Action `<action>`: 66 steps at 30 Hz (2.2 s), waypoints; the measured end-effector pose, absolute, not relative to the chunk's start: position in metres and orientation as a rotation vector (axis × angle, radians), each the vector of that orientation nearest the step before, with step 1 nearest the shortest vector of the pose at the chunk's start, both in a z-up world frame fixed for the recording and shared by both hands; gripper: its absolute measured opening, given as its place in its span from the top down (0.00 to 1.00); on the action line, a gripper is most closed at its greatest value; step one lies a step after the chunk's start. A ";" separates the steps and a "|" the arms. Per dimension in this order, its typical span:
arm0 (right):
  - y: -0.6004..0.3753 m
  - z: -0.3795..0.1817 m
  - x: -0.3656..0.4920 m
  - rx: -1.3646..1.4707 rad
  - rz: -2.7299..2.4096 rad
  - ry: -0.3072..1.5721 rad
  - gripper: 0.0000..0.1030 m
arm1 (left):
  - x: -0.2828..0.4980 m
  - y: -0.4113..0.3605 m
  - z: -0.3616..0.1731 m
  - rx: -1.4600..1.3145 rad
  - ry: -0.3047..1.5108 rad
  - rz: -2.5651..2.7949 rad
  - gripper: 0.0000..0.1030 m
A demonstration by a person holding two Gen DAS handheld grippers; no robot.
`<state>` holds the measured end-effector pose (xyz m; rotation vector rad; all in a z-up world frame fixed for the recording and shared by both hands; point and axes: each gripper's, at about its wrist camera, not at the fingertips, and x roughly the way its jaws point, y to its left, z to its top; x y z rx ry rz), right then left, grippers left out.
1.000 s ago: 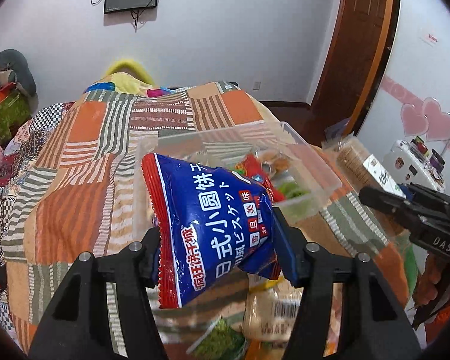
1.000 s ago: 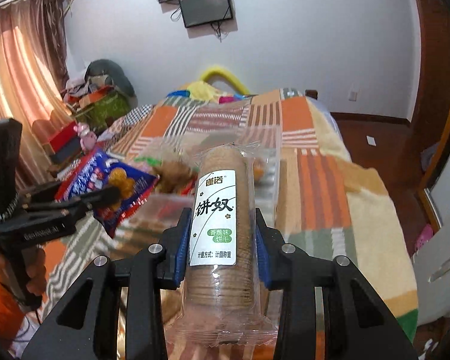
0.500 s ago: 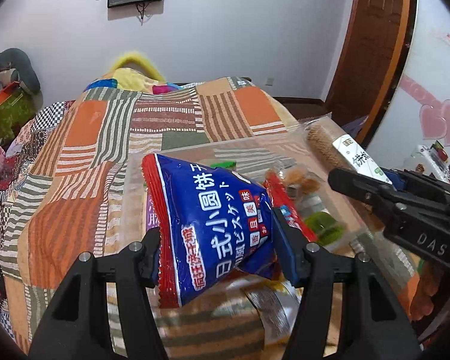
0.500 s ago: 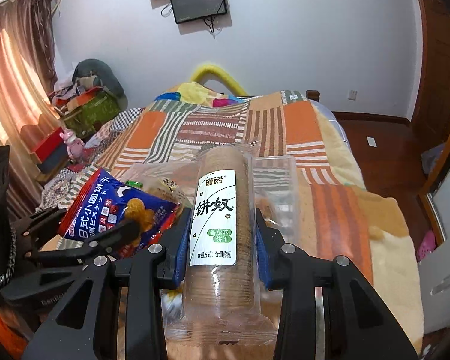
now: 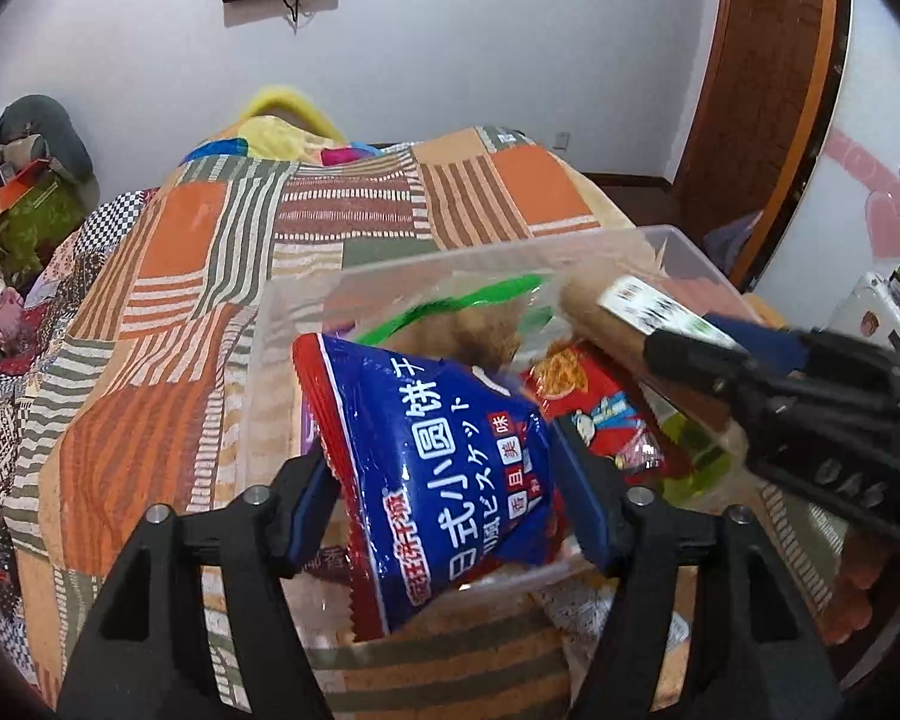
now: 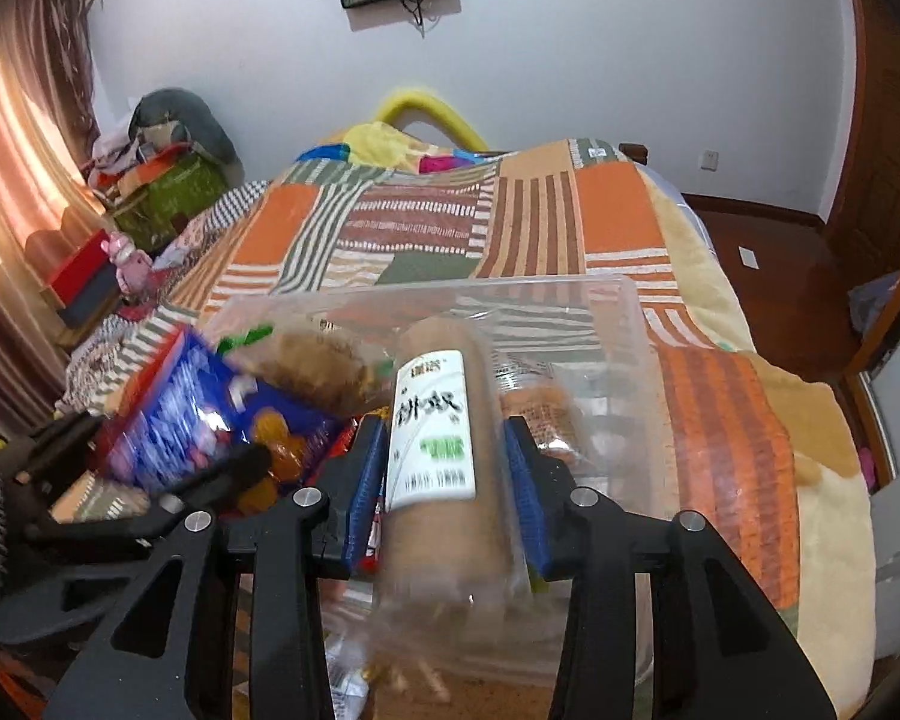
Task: Organize snacks
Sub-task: 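Carry the blue biscuit bag and cracker roll over the clear box and release both, then grasp the green pea bag with the left gripper while the right grasps the bread loaf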
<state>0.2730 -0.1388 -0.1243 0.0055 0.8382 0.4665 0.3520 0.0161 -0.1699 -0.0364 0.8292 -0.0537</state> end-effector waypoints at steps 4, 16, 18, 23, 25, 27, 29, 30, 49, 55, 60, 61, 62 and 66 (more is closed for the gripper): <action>-0.145 -0.115 0.266 0.014 0.454 0.816 0.49 | 0.340 0.018 -0.163 -0.044 0.819 -0.060 0.31; -0.164 -0.088 0.214 -0.044 0.516 0.745 0.42 | 0.271 0.037 -0.121 -0.041 0.742 -0.052 0.14; -0.164 -0.089 0.206 -0.046 0.534 0.747 0.42 | 0.261 0.040 -0.121 -0.043 0.747 -0.056 0.13; -0.163 -0.101 0.184 -0.017 0.589 0.782 0.38 | 0.234 0.051 -0.129 -0.058 0.774 -0.060 0.11; -0.159 -0.111 0.176 -0.017 0.610 0.810 0.36 | 0.223 0.055 -0.139 -0.054 0.797 -0.054 0.11; -0.153 -0.119 0.167 -0.033 0.621 0.830 0.36 | 0.215 0.057 -0.148 -0.054 0.820 -0.054 0.11; -0.147 -0.128 0.162 -0.047 0.639 0.858 0.36 | 0.207 0.061 -0.160 -0.053 0.857 -0.055 0.11; -0.143 -0.134 0.160 -0.055 0.649 0.875 0.36 | 0.204 0.062 -0.165 -0.051 0.868 -0.053 0.11; -0.108 -0.163 0.161 -0.195 0.685 0.927 0.25 | 0.192 0.048 -0.214 -0.158 0.990 -0.149 0.13; -0.113 -0.169 0.167 -0.142 0.751 0.989 0.25 | 0.196 0.045 -0.221 -0.171 1.006 -0.158 0.14; -0.114 -0.177 0.153 -0.207 0.736 0.968 0.26 | 0.193 0.030 -0.222 -0.094 0.982 -0.151 0.23; -0.116 -0.177 0.153 -0.196 0.734 0.970 0.26 | 0.194 0.029 -0.222 -0.093 0.982 -0.151 0.25; -0.117 -0.177 0.154 -0.182 0.732 0.970 0.26 | 0.196 0.029 -0.223 -0.095 0.981 -0.150 0.28; -0.114 -0.175 0.157 -0.176 0.723 0.938 0.30 | 0.201 0.031 -0.223 -0.114 0.978 -0.147 0.38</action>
